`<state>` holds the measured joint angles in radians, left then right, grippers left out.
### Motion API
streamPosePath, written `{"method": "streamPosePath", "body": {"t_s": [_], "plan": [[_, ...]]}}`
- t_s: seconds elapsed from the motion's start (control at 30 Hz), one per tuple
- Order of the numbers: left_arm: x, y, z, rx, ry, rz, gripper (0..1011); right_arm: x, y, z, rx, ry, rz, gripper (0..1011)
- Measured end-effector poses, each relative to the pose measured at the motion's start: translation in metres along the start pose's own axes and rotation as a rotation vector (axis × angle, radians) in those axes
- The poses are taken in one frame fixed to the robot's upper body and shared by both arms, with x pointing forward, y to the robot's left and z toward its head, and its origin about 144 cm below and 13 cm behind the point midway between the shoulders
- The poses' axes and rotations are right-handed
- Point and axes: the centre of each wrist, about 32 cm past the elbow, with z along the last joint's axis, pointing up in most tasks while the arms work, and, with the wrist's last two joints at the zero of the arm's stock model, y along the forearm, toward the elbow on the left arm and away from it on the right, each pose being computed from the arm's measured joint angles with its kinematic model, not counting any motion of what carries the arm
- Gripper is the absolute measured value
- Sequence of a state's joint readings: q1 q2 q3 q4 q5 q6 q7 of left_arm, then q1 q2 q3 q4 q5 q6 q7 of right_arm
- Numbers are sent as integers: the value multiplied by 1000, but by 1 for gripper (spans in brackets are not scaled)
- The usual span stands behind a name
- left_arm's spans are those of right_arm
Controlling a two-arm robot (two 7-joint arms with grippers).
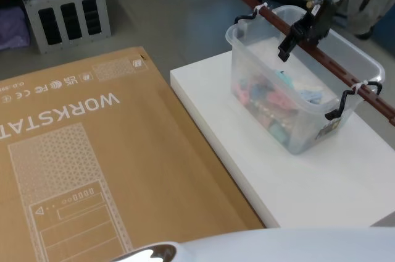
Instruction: Use one hand to grasp the basket and place it at the designated location.
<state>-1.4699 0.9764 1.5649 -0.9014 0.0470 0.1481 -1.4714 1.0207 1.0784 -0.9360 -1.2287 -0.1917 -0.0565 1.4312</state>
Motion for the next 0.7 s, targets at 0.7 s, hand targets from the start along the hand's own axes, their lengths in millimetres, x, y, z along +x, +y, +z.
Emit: {"method": "streamPosePath", "body": {"t_s": [0.7], "plan": [[0,0,0,0,0,0,0,-7,-30,4,-19,1,-78,1002]]}}
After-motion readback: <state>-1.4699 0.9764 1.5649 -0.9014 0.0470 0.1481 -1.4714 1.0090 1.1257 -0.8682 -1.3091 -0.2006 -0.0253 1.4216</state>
